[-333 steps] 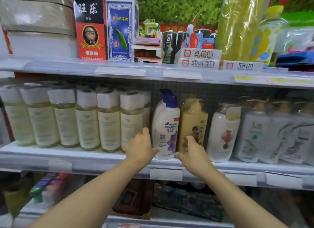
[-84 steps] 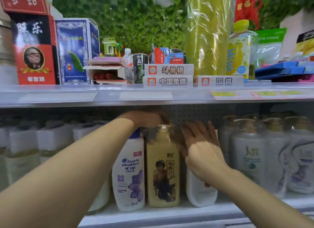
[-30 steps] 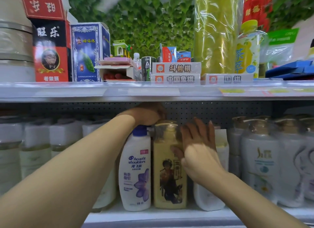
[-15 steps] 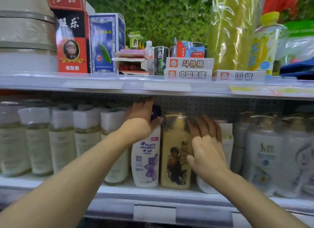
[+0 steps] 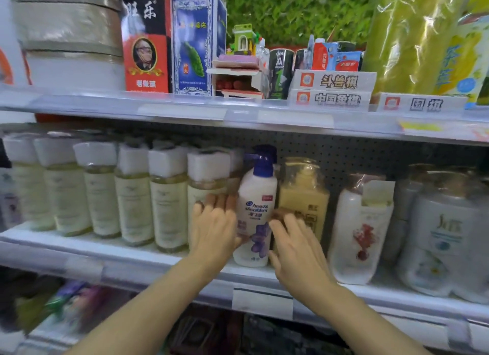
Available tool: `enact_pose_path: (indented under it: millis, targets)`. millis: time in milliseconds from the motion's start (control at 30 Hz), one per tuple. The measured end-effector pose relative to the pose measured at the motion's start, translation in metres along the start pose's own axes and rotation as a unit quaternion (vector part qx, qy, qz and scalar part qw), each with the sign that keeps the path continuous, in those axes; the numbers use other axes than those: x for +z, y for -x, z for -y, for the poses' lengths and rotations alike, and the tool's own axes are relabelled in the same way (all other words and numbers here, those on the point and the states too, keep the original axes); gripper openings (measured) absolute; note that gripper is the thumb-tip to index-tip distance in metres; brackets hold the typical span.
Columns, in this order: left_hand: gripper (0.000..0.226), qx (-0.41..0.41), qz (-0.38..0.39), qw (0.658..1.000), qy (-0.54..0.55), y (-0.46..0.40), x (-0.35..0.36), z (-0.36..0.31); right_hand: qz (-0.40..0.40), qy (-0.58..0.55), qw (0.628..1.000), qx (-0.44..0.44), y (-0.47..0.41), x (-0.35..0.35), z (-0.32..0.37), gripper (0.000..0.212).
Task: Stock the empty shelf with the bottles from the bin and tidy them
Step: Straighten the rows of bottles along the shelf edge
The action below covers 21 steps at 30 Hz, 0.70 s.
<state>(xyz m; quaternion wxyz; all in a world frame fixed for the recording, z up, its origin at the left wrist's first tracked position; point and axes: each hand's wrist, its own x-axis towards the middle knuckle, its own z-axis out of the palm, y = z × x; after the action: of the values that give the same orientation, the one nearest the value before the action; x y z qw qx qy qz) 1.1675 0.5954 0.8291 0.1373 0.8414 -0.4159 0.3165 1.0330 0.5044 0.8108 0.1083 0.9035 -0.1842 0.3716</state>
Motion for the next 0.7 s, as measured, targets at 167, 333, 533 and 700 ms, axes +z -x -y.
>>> enact_pose_path:
  millis: [167, 333, 533, 700]
  targets:
    - [0.087, 0.023, -0.044, 0.999, 0.004, 0.001, 0.004, 0.006, 0.009, 0.004, 1.000, 0.025, -0.001, 0.004, 0.006, 0.052]
    - [0.085, -0.047, -0.093, 0.991, 0.085, 0.013, 0.004, 0.032, 0.020, -0.038, 0.999, 0.027, 0.002, 0.007, 0.019, 0.048]
    - [0.079, -0.143, 0.042, 0.984, 0.098, 0.020, 0.009, 0.052, 0.033, -0.045, 0.994, 0.095, -0.004, 0.010, 0.035, 0.074]
    - [0.092, -0.146, 0.058, 0.982, 0.103, 0.017, 0.008, 0.048, 0.069, -0.012, 0.988, 0.136, -0.011, 0.002, 0.042, 0.056]
